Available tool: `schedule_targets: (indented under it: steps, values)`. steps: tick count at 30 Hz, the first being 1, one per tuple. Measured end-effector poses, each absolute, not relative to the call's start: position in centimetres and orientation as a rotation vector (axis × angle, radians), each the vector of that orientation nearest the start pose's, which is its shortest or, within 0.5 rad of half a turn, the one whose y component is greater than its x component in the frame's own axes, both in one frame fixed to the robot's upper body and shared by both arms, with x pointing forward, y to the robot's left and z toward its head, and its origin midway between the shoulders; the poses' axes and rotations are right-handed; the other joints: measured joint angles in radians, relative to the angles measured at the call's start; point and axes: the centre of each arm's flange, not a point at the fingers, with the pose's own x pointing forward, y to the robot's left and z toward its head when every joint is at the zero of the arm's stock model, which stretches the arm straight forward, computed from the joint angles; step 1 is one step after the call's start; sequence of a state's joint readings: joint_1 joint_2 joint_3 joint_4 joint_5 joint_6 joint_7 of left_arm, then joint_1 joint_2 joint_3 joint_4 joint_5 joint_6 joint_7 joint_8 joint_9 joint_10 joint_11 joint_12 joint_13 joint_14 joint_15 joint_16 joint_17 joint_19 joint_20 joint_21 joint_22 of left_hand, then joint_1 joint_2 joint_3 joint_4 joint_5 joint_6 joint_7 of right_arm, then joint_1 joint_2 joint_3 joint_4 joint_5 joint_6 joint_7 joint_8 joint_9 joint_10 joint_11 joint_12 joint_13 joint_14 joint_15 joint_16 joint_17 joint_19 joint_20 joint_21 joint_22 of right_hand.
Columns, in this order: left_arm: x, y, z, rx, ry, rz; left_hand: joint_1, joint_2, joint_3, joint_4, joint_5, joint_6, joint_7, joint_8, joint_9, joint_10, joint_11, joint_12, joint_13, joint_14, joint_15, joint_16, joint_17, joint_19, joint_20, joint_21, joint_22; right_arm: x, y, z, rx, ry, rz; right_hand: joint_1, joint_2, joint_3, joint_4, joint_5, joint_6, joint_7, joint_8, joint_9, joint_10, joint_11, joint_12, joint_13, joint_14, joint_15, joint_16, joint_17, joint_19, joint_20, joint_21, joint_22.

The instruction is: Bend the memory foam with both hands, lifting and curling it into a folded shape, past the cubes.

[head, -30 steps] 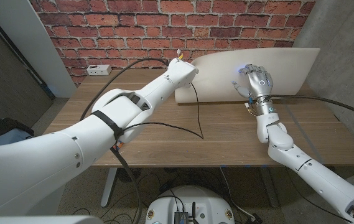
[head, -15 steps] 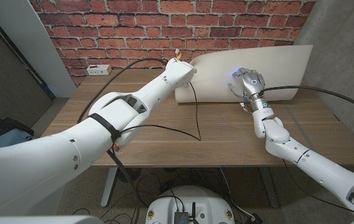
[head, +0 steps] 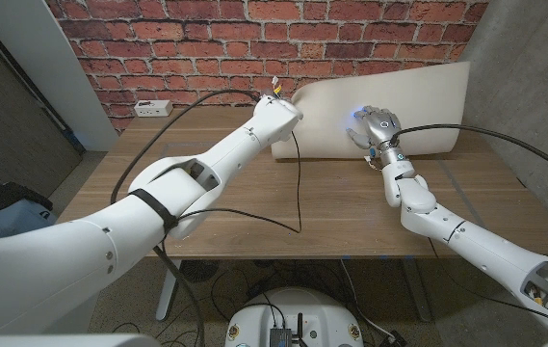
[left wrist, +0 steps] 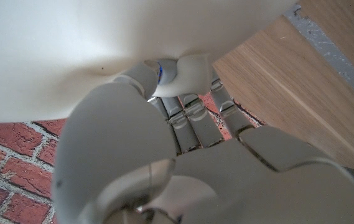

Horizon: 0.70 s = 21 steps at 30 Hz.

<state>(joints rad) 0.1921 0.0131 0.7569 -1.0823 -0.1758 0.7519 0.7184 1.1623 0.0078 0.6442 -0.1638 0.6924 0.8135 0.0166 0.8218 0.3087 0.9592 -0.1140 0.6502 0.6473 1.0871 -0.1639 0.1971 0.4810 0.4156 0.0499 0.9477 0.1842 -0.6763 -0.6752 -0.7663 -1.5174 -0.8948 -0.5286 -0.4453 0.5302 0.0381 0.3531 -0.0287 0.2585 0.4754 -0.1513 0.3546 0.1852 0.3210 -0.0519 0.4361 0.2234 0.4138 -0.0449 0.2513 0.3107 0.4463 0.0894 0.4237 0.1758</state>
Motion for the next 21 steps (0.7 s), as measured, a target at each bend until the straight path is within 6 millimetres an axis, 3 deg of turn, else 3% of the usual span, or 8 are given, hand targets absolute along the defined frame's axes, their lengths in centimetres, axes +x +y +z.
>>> schedule_targets:
  steps: [5,9,11,13,14,17,21]
  values:
    - [66.9,5.6,14.9,0.553,-0.335,0.393,-0.043,0.046,-0.018,-0.017,-0.047,-0.082,0.01,-0.057,-0.024,-0.045,0.016,-0.016,-0.042,-0.03,0.011,-0.001,0.0,-0.022,0.011,0.0,0.0,63.7,-24.5,2.3,-1.633,-0.659,-0.66,0.0,0.0,-0.004,0.004,-0.004,-0.005,0.003,0.0,-0.001,0.0,0.0,-0.004,-0.001,0.0,0.0,0.0,0.0,0.0,0.0,-0.003,0.0]
    - [66.4,5.7,14.7,0.55,-0.369,0.393,-0.105,0.045,-0.04,-0.024,-0.087,-0.177,0.006,-0.133,-0.055,-0.099,0.027,-0.044,-0.078,-0.08,0.03,-0.008,-0.001,-0.043,0.022,0.0,0.0,64.3,-24.2,2.4,-1.639,-0.635,-0.658,-0.003,-0.003,-0.008,0.0,-0.004,-0.012,0.003,-0.008,-0.001,0.0,0.0,-0.007,-0.005,0.0,0.0,0.0,0.0,0.0,0.0,-0.003,0.0]
    - [66.2,5.8,14.7,0.548,-0.386,0.391,-0.139,0.043,-0.075,-0.005,-0.112,-0.217,0.001,-0.172,-0.074,-0.135,0.04,-0.061,-0.097,-0.119,0.044,-0.012,-0.004,-0.061,0.028,0.0,0.0,64.5,-24.0,2.5,-1.64,-0.623,-0.657,-0.008,0.001,-0.008,0.0,-0.004,-0.013,0.001,-0.008,-0.001,0.0,0.0,-0.01,-0.005,0.0,0.0,0.0,0.0,0.0,0.0,-0.004,0.0]
    - [65.8,6.0,14.6,0.546,-0.412,0.389,-0.184,0.031,-0.151,0.054,-0.151,-0.259,-0.002,-0.216,-0.091,-0.185,0.056,-0.083,-0.116,-0.169,0.058,-0.016,-0.011,-0.087,0.036,0.0,0.0,65.0,-23.7,2.6,-1.645,-0.604,-0.655,-0.01,0.0,-0.01,0.002,-0.004,-0.019,0.006,-0.015,-0.001,0.0,0.0,-0.011,-0.005,0.0,0.0,0.0,-0.001,0.0,0.0,-0.006,0.0]
    - [65.7,6.1,14.5,0.547,-0.419,0.389,-0.213,0.022,-0.172,0.067,-0.172,-0.281,-0.006,-0.24,-0.099,-0.214,0.064,-0.097,-0.127,-0.196,0.066,-0.016,-0.015,-0.1,0.04,0.0,0.0,65.0,-23.7,2.6,-1.645,-0.604,-0.655,-0.014,-0.004,-0.011,0.003,-0.003,-0.021,0.008,-0.015,-0.001,-0.003,0.003,-0.011,-0.005,-0.002,-0.002,0.0,-0.004,0.0,0.0,-0.006,0.0]
    - [65.3,6.2,14.5,0.548,-0.458,0.383,-0.277,-0.004,-0.211,0.084,-0.236,-0.333,-0.009,-0.306,-0.115,-0.328,0.088,-0.156,-0.164,-0.298,0.097,-0.016,-0.032,-0.146,0.049,-0.013,0.0,65.7,-23.4,2.8,-1.652,-0.572,-0.653,-0.018,-0.007,-0.013,0.005,-0.007,-0.024,0.012,-0.022,-0.001,-0.005,0.006,-0.018,-0.008,-0.008,0.001,0.0,-0.005,0.0,0.0,-0.008,0.0]
    - [64.7,6.5,14.4,0.553,-0.514,0.374,-0.367,-0.011,-0.248,0.108,-0.32,-0.39,-0.002,-0.385,-0.123,-0.458,0.125,-0.233,-0.207,-0.44,0.139,-0.015,-0.055,-0.224,0.066,-0.046,0.0,66.4,-23.1,2.9,-1.661,-0.548,-0.65,-0.025,-0.007,-0.019,0.003,-0.007,-0.036,0.014,-0.028,-0.001,-0.011,0.011,-0.019,-0.01,-0.009,0.002,-0.004,-0.005,0.0,0.0,-0.011,0.0]
